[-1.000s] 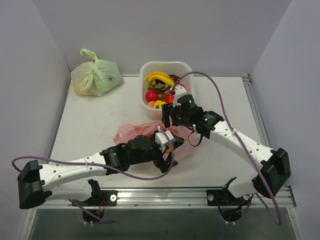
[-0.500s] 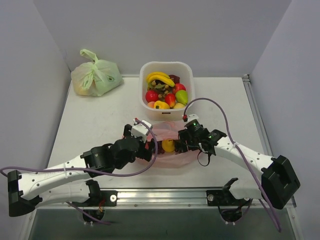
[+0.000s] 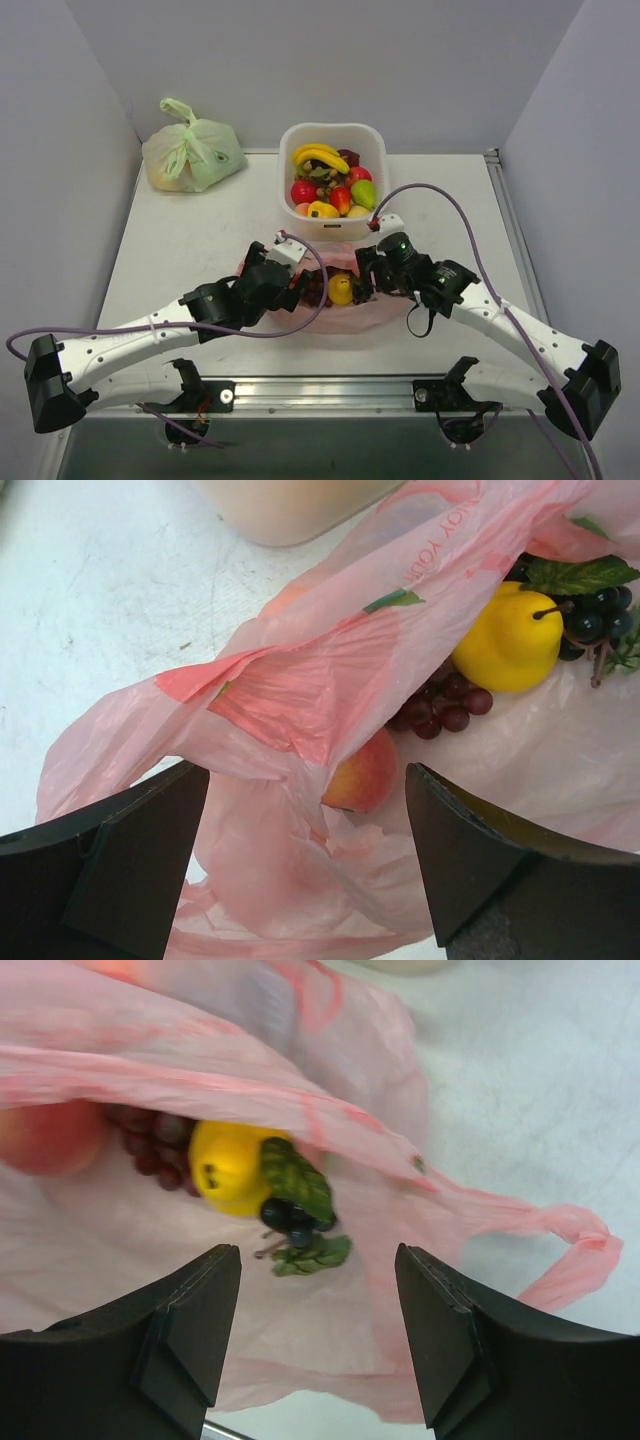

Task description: Untie the knot of the plastic bag and take out the fruit

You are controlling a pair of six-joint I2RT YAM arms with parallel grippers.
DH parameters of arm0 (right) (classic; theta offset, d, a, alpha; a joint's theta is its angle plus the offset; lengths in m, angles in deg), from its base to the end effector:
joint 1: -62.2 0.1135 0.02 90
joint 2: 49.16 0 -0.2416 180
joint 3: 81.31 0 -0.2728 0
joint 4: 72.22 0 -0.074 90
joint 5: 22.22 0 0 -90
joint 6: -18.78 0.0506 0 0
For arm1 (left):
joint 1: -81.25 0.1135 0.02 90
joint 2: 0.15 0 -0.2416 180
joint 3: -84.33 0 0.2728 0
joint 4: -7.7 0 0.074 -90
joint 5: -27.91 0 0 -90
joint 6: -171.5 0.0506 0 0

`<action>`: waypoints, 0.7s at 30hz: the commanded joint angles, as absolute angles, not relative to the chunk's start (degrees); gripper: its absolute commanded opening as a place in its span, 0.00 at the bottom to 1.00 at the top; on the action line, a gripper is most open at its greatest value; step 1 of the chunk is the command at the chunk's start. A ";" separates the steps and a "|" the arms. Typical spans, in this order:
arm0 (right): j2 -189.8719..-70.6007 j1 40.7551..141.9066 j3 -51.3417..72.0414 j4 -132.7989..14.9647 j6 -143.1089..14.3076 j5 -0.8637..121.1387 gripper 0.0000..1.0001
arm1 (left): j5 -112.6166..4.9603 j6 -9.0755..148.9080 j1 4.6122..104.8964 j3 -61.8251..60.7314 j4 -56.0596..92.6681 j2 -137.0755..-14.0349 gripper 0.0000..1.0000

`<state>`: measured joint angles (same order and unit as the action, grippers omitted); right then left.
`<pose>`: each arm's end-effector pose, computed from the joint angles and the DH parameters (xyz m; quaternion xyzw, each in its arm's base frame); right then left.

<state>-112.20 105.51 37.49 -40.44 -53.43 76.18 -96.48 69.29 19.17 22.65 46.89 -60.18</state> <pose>0.2135 0.1911 0.2514 -0.1604 0.8650 0.1839 0.4385 0.1488 -0.2197 0.2601 0.2428 0.8321 -0.0436 0.4967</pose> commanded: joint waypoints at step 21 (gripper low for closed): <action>-124.12 123.37 38.97 -32.01 -45.72 60.21 0.26 | -91.36 64.80 24.39 25.92 40.45 -57.28 0.86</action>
<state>-122.65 122.34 39.72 -35.83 -45.92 63.35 -91.94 66.71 23.63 26.50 42.89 -58.15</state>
